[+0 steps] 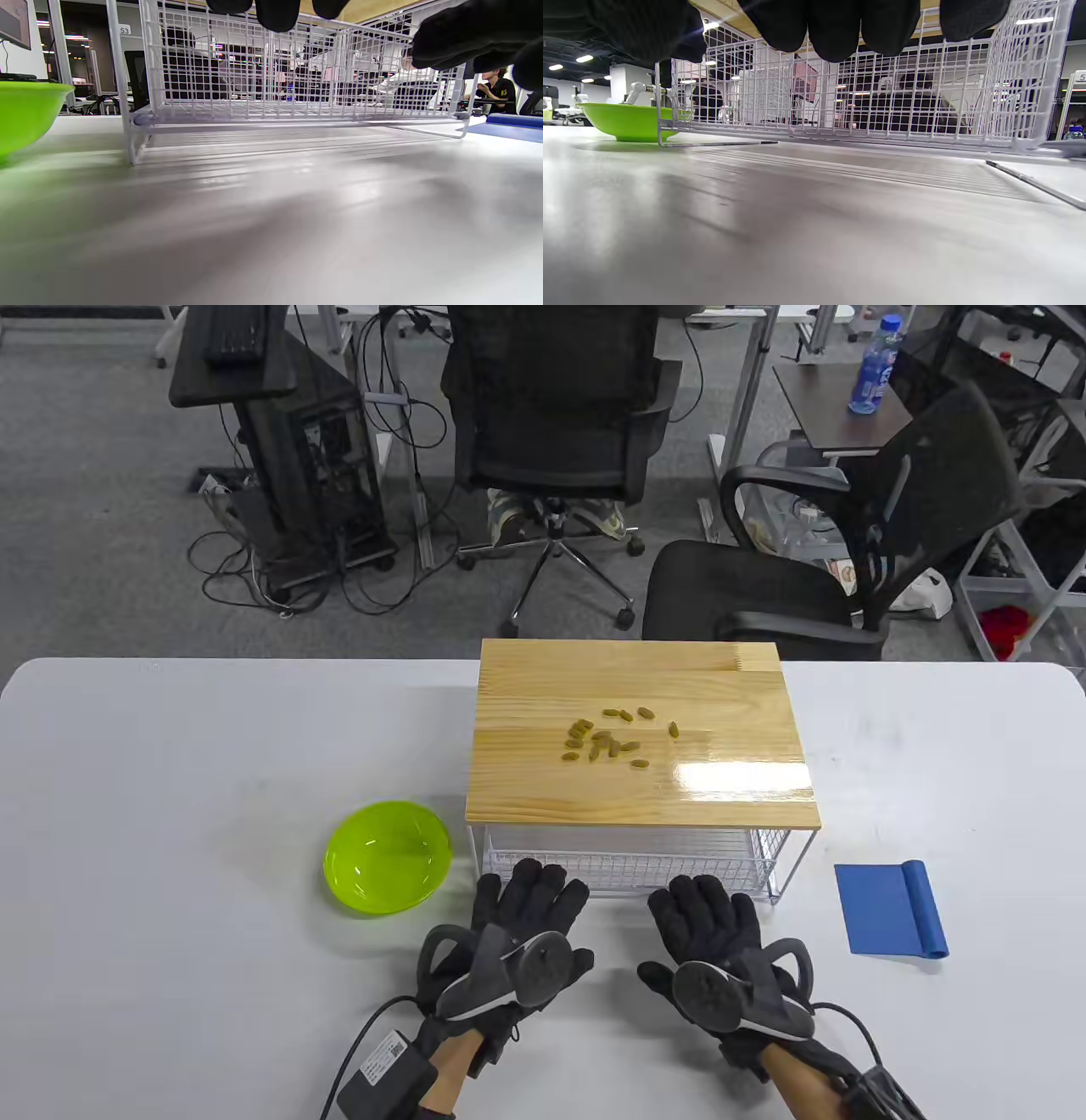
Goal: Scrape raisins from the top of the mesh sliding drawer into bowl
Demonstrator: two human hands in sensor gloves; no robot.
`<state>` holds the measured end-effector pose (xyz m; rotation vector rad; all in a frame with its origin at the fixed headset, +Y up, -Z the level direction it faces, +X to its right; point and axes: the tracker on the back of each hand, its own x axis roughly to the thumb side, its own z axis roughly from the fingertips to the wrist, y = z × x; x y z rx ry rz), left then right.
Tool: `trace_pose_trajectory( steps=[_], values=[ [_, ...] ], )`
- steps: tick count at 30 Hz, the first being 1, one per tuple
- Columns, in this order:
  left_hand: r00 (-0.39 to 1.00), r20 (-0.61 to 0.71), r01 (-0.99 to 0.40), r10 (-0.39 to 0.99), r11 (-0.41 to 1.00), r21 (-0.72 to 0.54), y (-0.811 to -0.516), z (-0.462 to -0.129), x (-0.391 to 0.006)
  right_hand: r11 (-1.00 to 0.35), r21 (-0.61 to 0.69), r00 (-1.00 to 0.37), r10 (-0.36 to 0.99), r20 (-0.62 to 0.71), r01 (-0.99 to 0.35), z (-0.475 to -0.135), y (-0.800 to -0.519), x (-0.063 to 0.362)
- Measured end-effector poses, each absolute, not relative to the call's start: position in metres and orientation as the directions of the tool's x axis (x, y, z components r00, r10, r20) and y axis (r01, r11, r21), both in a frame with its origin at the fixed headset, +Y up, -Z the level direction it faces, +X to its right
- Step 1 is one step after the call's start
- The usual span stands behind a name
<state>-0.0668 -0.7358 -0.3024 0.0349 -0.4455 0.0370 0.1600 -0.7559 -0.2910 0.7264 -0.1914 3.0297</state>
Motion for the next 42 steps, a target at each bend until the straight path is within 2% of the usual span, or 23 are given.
trace_pose_trajectory(
  steps=[24,33,42],
  values=[
    [0.899,0.437,-0.021,0.008,0.999,0.024,-0.736,-0.3,-0.062,-0.991,-0.118,-0.887,-0.002,0.461,-0.059,-0.289,-0.755,0.159],
    [0.902,0.431,-0.02,0.005,0.999,0.03,-0.736,-0.301,-0.062,-0.973,-0.203,-0.879,-0.003,0.478,-0.106,-0.283,-0.74,0.161],
    [0.9,0.436,-0.015,0.003,1.0,0.024,-0.736,-0.3,-0.06,-0.906,-0.36,-0.878,0.028,0.477,-0.224,-0.274,-0.712,0.18]
  ],
)
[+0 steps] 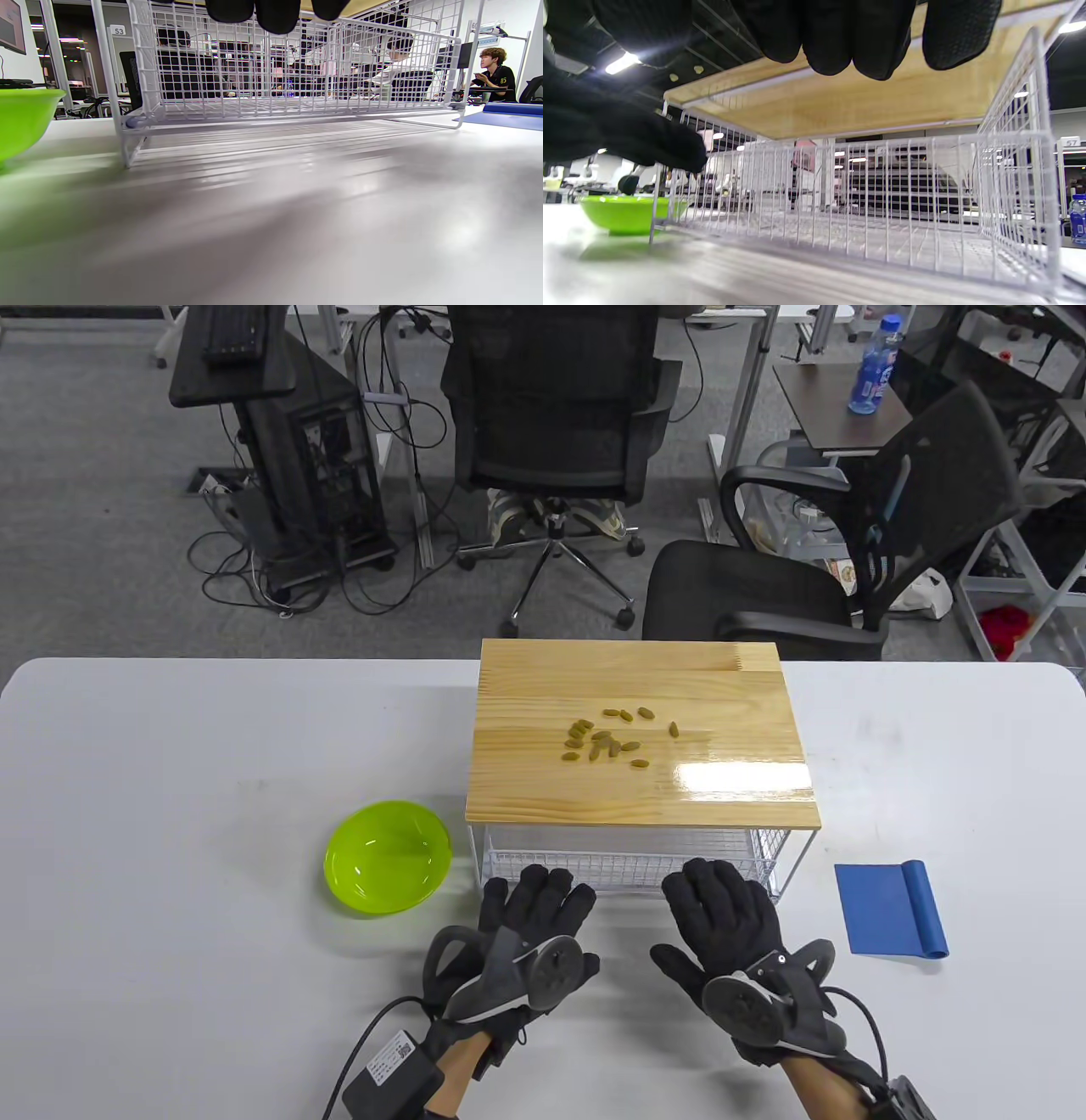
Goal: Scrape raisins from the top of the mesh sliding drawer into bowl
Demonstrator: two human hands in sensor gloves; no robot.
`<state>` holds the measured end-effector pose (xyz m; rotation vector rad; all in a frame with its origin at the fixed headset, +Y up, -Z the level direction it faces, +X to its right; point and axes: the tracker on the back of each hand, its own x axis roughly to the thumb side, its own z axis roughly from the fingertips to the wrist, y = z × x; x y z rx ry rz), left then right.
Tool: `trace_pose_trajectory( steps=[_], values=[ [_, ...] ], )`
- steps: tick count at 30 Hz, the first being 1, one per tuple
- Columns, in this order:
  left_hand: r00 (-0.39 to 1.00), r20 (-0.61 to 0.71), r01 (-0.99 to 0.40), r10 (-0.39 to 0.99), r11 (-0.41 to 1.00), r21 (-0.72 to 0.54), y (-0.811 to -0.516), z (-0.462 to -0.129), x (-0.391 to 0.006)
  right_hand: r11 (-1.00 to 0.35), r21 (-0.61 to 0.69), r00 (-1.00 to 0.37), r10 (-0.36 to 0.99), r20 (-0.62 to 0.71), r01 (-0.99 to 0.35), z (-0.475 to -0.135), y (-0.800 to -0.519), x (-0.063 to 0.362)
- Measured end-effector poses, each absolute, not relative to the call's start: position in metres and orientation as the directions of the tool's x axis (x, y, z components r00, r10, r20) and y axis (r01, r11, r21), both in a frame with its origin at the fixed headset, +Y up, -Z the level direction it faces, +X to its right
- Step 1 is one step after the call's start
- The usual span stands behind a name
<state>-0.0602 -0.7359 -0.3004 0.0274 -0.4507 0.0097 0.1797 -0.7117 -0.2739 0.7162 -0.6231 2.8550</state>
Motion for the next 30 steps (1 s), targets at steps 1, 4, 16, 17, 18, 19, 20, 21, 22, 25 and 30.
trace_pose_trajectory(
  steps=[1,4,16,17,18,19,20,21,22,25,30],
  values=[
    [0.9,0.437,-0.014,0.003,1.0,0.021,-0.736,-0.3,-0.06,-0.892,-0.384,-0.879,0.032,0.475,-0.239,-0.273,-0.707,0.183],
    [0.9,0.437,-0.011,0.003,1.0,0.015,-0.737,-0.301,-0.059,-0.853,-0.444,-0.89,0.05,0.453,-0.273,-0.271,-0.694,0.196],
    [0.902,0.432,-0.02,0.009,1.0,0.022,-0.734,-0.301,-0.059,-0.721,-0.603,-0.94,0.254,0.229,-0.342,-0.278,-0.664,0.273],
    [0.902,0.431,-0.024,0.012,0.999,0.022,-0.733,-0.301,-0.059,-0.715,-0.61,-0.94,0.28,0.197,-0.341,-0.28,-0.662,0.281],
    [0.902,0.431,-0.029,0.016,0.999,0.022,-0.733,-0.301,-0.06,-0.716,-0.614,-0.941,0.299,0.161,-0.332,-0.282,-0.66,0.287],
    [0.902,0.431,-0.031,0.019,0.999,0.021,-0.733,-0.301,-0.06,-0.72,-0.618,-0.942,0.316,0.114,-0.316,-0.285,-0.659,0.296],
    [0.902,0.431,-0.033,0.021,0.999,0.021,-0.732,-0.301,-0.06,-0.721,-0.621,-0.941,0.329,0.083,-0.307,-0.288,-0.659,0.302],
    [0.902,0.431,-0.035,0.022,0.999,0.021,-0.732,-0.301,-0.06,-0.731,-0.617,-0.937,0.347,0.033,-0.292,-0.293,-0.66,0.311],
    [0.902,0.431,-0.037,0.024,0.999,0.021,-0.732,-0.301,-0.06,-0.743,-0.607,-0.934,0.356,-0.004,-0.281,-0.296,-0.662,0.317],
    [0.901,0.432,-0.044,0.031,0.999,0.018,-0.73,-0.302,-0.06,-0.792,-0.557,-0.914,0.382,-0.133,-0.25,-0.31,-0.676,0.34],
    [0.901,0.43,-0.062,0.05,0.998,0.014,-0.729,-0.304,-0.062,-0.862,-0.467,-0.876,0.368,-0.312,-0.196,-0.324,-0.698,0.363]
  ],
)
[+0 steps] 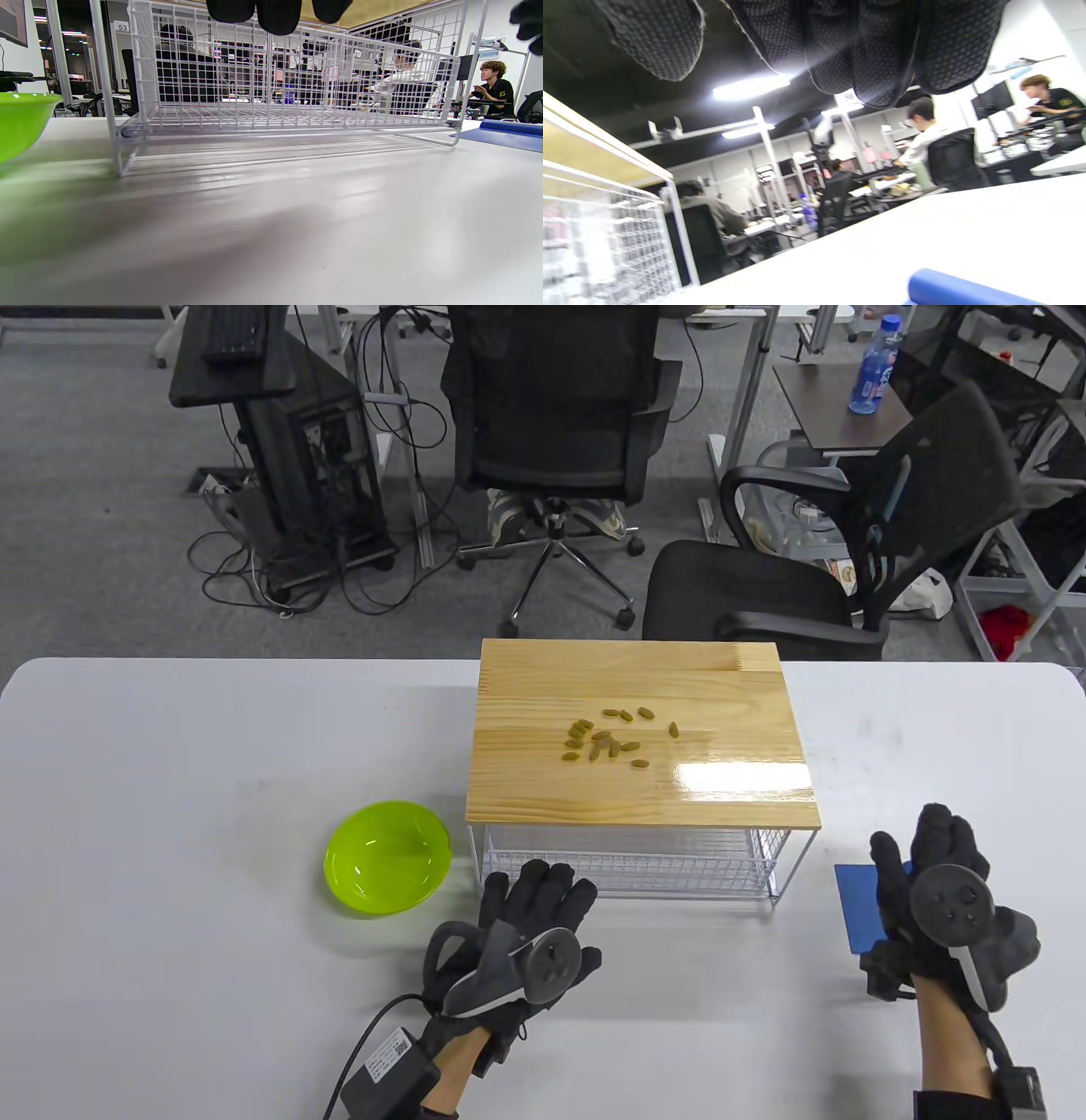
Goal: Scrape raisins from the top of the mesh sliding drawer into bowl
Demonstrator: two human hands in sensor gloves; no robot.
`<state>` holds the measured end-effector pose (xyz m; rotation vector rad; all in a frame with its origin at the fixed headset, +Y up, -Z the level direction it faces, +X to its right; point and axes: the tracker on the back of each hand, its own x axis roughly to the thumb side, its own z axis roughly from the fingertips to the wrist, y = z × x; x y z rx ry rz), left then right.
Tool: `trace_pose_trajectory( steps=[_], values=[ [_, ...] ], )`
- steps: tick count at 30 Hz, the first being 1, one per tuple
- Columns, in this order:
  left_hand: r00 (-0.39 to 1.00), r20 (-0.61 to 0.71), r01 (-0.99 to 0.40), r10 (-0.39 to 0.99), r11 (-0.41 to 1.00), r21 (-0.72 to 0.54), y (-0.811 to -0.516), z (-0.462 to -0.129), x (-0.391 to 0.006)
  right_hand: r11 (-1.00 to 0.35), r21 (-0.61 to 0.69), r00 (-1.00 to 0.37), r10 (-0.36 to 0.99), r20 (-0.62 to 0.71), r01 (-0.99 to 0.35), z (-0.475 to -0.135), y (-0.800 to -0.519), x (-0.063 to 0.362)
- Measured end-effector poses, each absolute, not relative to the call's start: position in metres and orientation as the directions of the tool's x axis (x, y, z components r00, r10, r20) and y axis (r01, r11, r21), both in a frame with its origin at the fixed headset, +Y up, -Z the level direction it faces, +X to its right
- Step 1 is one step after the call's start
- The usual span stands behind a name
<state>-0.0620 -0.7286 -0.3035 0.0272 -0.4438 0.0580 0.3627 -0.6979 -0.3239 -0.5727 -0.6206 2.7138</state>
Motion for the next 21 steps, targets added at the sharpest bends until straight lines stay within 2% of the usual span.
trace_pose_trajectory(
  steps=[2,6,13,17,21],
  values=[
    [0.902,0.429,-0.061,0.052,0.998,0.008,-0.729,-0.304,-0.063,-0.894,-0.406,-0.853,0.353,-0.383,-0.188,-0.33,-0.705,0.369],
    [0.902,0.429,-0.057,0.05,0.998,0.003,-0.728,-0.304,-0.063,-0.963,-0.202,-0.801,0.26,-0.539,-0.178,-0.344,-0.725,0.378],
    [0.9,0.433,-0.059,0.054,0.998,-0.004,-0.729,-0.305,-0.062,-0.981,0.059,-0.733,0.099,-0.673,-0.187,-0.358,-0.756,0.385],
    [0.9,0.432,-0.058,0.053,0.998,-0.003,-0.728,-0.305,-0.062,-0.973,0.113,-0.731,0.07,-0.679,-0.199,-0.363,-0.762,0.384],
    [0.9,0.433,-0.051,0.048,0.999,-0.005,-0.728,-0.306,-0.062,-0.979,0.136,-0.727,0.015,-0.687,-0.149,-0.365,-0.762,0.383]
  ],
)
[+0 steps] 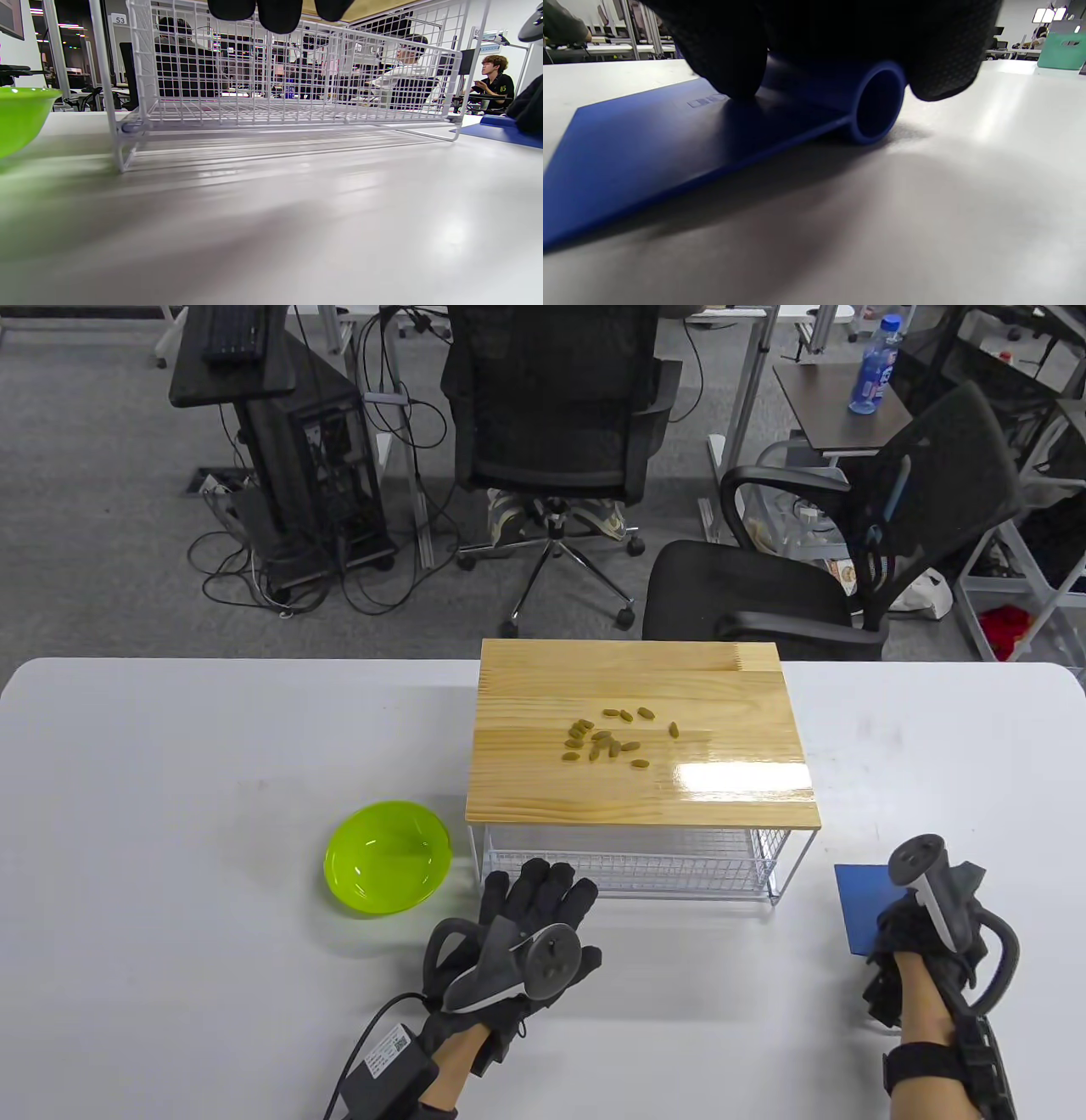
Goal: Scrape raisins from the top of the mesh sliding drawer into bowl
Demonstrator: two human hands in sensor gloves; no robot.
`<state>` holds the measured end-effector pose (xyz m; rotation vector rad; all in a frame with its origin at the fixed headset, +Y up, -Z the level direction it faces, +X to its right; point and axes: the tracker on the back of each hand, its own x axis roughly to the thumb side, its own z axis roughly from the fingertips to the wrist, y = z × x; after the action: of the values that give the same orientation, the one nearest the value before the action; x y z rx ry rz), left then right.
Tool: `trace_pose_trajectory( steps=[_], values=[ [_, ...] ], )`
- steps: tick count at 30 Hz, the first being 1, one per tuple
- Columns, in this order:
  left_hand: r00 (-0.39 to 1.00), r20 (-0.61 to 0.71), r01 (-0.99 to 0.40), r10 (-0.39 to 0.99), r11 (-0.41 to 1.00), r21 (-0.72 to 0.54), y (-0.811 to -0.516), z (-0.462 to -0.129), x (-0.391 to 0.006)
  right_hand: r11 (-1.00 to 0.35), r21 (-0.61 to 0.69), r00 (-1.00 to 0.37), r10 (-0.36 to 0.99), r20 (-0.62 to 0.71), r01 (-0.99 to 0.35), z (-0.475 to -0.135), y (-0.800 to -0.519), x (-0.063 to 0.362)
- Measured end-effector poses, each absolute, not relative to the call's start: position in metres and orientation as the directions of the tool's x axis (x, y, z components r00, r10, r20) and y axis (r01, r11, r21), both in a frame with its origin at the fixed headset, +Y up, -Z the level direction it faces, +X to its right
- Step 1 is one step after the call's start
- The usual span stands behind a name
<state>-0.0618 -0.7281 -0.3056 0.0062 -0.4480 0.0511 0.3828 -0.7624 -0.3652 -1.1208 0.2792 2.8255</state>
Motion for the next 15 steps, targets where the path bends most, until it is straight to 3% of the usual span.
trace_pose_trajectory(
  steps=[8,15],
  values=[
    [0.898,0.438,-0.048,0.044,0.999,-0.002,-0.728,-0.306,-0.061,-0.966,0.007,-0.712,0.187,-0.677,-0.26,-0.354,-0.756,0.39],
    [0.898,0.438,-0.057,0.052,0.998,-0.001,-0.727,-0.306,-0.062,-0.965,-0.204,-0.817,0.247,-0.521,-0.162,-0.338,-0.713,0.373]
  ],
)
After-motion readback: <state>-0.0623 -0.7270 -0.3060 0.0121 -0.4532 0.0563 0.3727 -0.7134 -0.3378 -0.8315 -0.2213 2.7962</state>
